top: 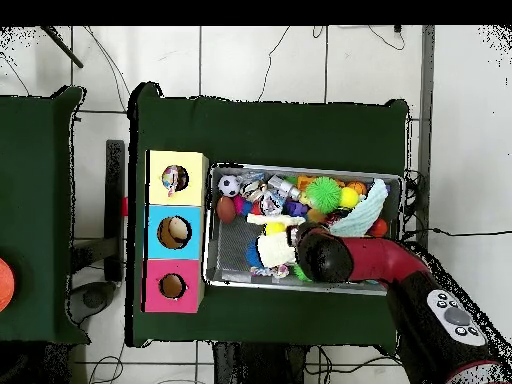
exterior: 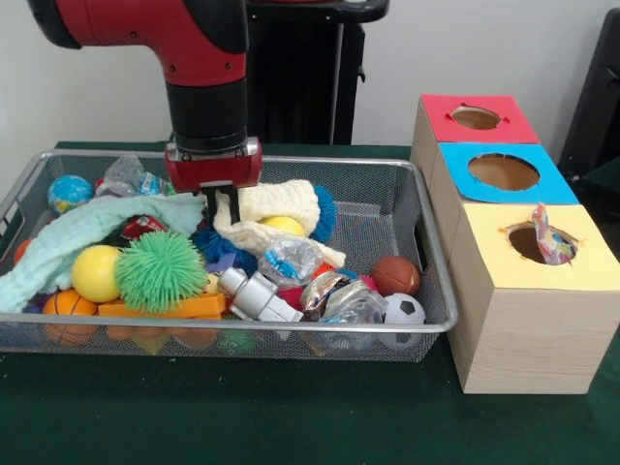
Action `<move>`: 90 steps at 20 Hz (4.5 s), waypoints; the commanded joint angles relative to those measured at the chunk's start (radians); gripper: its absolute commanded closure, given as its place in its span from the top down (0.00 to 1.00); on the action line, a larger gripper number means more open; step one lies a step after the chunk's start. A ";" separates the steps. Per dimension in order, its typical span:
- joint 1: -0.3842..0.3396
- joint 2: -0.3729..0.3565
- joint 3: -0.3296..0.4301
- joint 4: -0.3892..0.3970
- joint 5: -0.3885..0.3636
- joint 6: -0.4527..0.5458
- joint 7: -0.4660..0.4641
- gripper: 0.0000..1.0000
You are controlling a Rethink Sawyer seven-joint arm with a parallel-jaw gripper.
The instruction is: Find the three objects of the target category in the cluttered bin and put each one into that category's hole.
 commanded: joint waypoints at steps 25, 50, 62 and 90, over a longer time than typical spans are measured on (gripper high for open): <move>-0.144 -0.095 0.181 -0.148 -0.027 0.425 -0.252 0.00; -0.166 -0.063 0.208 -0.150 -0.070 0.375 -0.234 1.00; -0.017 -0.043 0.117 -0.080 -0.085 0.240 0.038 1.00; 0.084 -0.231 0.044 0.191 0.095 0.140 0.153 1.00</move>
